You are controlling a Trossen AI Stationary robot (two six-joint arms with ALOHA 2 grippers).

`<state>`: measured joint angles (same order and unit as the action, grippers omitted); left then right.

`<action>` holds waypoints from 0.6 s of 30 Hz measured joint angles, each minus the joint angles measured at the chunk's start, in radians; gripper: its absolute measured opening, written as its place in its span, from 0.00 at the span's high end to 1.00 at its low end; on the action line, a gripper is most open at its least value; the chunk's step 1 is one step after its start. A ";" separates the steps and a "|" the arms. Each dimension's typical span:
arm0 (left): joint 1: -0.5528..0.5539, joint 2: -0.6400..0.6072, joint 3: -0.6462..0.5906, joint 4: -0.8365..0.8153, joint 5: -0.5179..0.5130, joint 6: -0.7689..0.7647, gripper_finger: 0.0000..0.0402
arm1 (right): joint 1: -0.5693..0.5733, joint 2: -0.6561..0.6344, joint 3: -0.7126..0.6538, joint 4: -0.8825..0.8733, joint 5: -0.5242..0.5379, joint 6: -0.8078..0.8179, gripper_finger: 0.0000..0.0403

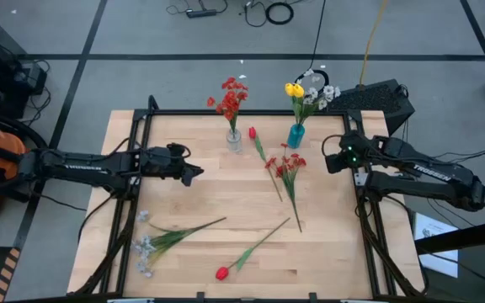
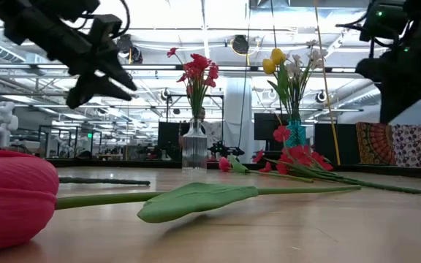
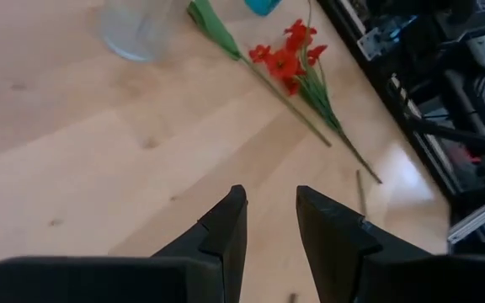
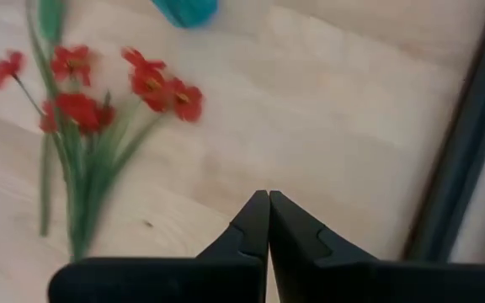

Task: Sort flowers into vase by color
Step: Put the top red tulip into the transparent vase

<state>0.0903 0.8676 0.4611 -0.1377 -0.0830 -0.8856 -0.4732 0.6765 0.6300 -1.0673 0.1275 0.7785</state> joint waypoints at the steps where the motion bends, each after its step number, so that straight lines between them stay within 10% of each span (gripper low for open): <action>1: -0.011 0.030 0.017 0.002 0.000 -0.020 0.72 | 0.000 0.000 0.000 -0.011 0.000 -0.006 1.00; 18: -0.125 0.837 0.779 -0.173 -0.292 -0.269 0.72 | 0.000 -0.002 0.000 0.032 0.004 -0.313 1.00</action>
<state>-0.0349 1.7049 1.2405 -0.3106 -0.3752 -1.1542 -0.4736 0.6746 0.6300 -1.0349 0.1318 0.4651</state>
